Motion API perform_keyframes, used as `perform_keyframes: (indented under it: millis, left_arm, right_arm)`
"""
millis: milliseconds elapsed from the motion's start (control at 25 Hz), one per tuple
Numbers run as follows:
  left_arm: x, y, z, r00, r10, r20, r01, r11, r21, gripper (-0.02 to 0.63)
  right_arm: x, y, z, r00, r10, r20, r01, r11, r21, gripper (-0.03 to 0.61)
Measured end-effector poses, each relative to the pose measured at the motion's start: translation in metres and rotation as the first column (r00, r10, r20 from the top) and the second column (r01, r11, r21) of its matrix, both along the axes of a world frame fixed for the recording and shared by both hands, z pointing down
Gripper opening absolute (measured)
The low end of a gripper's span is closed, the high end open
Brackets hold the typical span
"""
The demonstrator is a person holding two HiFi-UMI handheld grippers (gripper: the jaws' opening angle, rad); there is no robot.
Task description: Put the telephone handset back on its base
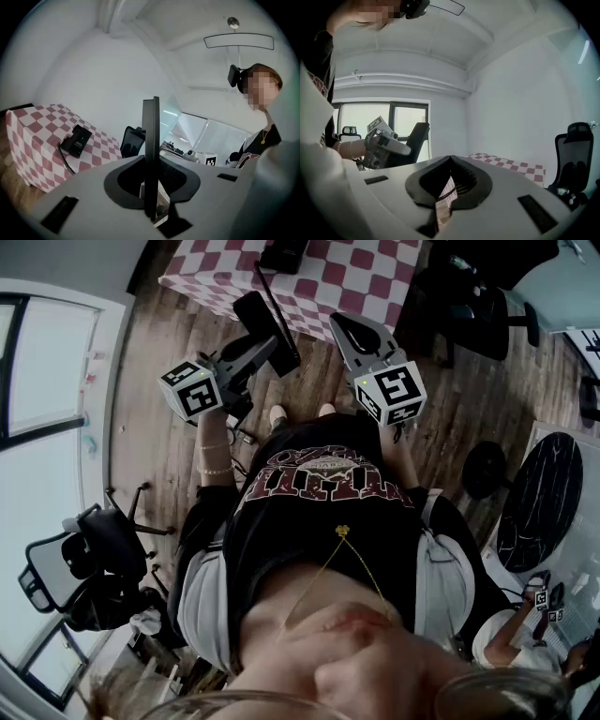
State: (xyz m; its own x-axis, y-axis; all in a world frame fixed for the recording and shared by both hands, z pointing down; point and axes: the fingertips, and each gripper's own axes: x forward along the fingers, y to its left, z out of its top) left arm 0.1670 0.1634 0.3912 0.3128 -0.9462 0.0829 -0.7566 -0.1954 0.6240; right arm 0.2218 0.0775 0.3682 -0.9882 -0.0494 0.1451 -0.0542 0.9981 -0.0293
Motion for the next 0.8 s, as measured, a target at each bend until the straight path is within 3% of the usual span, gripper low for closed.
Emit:
perform_keyframes:
  millis: [520, 800]
  left_arm:
    - [0.014, -0.02, 0.009, 0.998, -0.063, 0.006, 0.063, 0.998, -0.022, 0.081]
    - [0.012, -0.018, 0.019, 0.992, -0.114, -0.053, 0.113, 0.993, -0.032, 0.081]
  right_arm:
    - [0.014, -0.017, 0.003, 0.998, -0.065, 0.016, 0.066, 0.997, -0.027, 0.02]
    - [0.016, -0.017, 0.009, 0.996, -0.092, -0.001, 0.092, 0.995, -0.027, 0.02]
